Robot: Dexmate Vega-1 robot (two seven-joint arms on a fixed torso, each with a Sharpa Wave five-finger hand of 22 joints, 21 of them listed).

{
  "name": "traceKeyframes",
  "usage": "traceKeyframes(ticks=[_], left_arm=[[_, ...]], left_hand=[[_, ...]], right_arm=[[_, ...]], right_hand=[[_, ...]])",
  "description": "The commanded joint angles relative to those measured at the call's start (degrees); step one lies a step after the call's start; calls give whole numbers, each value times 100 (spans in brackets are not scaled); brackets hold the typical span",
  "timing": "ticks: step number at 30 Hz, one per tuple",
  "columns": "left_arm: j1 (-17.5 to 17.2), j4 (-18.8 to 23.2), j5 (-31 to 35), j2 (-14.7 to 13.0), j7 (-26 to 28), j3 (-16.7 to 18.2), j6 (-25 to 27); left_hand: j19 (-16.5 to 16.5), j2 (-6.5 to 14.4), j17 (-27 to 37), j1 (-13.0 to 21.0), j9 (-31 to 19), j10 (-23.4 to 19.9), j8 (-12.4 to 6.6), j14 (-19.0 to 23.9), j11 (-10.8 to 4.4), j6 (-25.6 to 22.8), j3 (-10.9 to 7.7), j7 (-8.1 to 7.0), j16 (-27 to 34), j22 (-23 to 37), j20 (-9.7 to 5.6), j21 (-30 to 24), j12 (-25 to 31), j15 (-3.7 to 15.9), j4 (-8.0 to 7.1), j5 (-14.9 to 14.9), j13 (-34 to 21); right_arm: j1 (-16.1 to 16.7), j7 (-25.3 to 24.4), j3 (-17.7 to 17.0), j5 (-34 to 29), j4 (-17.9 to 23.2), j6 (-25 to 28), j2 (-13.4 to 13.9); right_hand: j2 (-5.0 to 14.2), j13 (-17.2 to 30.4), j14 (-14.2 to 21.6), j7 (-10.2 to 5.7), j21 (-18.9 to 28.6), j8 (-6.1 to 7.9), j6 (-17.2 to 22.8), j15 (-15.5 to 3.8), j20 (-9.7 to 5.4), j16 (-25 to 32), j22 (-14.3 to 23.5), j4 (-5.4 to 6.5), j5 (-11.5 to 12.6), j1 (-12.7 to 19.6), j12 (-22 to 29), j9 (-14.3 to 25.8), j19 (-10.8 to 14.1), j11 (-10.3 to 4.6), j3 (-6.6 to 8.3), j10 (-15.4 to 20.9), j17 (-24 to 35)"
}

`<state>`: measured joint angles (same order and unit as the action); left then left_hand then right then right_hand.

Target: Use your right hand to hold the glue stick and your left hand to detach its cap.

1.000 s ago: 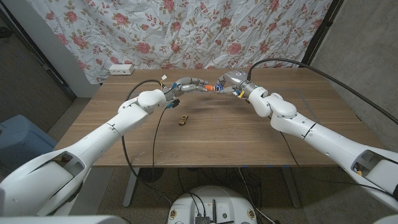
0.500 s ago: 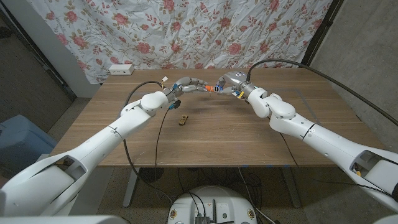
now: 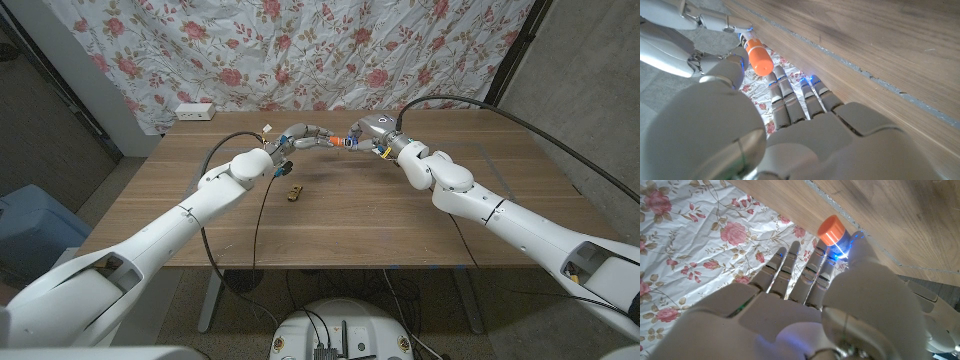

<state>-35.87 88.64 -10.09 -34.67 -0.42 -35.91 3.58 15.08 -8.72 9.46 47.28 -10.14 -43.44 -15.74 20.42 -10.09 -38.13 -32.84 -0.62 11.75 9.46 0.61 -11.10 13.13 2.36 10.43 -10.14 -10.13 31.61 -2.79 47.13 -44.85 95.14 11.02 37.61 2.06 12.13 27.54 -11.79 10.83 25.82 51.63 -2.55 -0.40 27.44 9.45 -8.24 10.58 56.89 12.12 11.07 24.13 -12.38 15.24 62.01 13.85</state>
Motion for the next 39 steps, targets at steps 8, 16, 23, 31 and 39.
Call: traceKeyframes(ticks=[8,16,23,31,39], left_arm=[[-62,59,125,75,306,-11,112],[-4,-28,181,135,348,-37,67],[2,-45,208,159,393,-40,63],[-68,53,252,153,538,-9,121],[-116,95,309,155,649,3,107]], left_hand=[[110,45,11,195,-13,-281,11,172,-78,-315,101,-16,13,21,-22,-1,-23,393,-23,-52,6],[155,62,12,245,-16,-392,18,263,-94,-453,144,-28,15,21,-25,-5,-32,409,-30,-55,6],[196,87,13,292,-20,-541,30,339,-119,-582,185,-54,12,22,-36,-6,-28,466,-37,-56,6],[272,128,13,362,-26,-760,47,481,-148,-820,255,-63,11,23,-47,-11,-37,508,-49,-57,7],[360,234,13,455,-35,-1034,43,678,-136,-1169,309,-78,18,24,-56,-13,-47,562,-65,-60,3]], right_arm=[[-16,-55,39,-59,26,3,-38],[-43,-49,62,-79,-9,3,-72],[-51,-35,76,-88,-24,22,-83],[-58,-9,92,-97,-38,43,-83],[-77,-13,101,-87,-73,43,-96]], right_hand=[[71,19,-13,-114,-1,38,202,-716,-11,29,15,-26,26,17,-10,31,-1,-16,-33,33,9],[83,19,-3,-115,-1,31,219,-712,-11,37,15,-25,23,11,-9,32,-3,-16,-42,40,9],[82,19,-5,-116,0,21,216,-706,-11,37,15,-25,20,4,-10,31,-3,-16,-51,43,7],[92,19,-3,-115,-1,15,222,-706,-14,40,15,-24,19,0,-11,31,-7,-16,-55,43,8],[96,19,-4,-116,0,6,228,-702,-12,41,15,-24,18,-7,-15,31,-5,-16,-64,36,7]])
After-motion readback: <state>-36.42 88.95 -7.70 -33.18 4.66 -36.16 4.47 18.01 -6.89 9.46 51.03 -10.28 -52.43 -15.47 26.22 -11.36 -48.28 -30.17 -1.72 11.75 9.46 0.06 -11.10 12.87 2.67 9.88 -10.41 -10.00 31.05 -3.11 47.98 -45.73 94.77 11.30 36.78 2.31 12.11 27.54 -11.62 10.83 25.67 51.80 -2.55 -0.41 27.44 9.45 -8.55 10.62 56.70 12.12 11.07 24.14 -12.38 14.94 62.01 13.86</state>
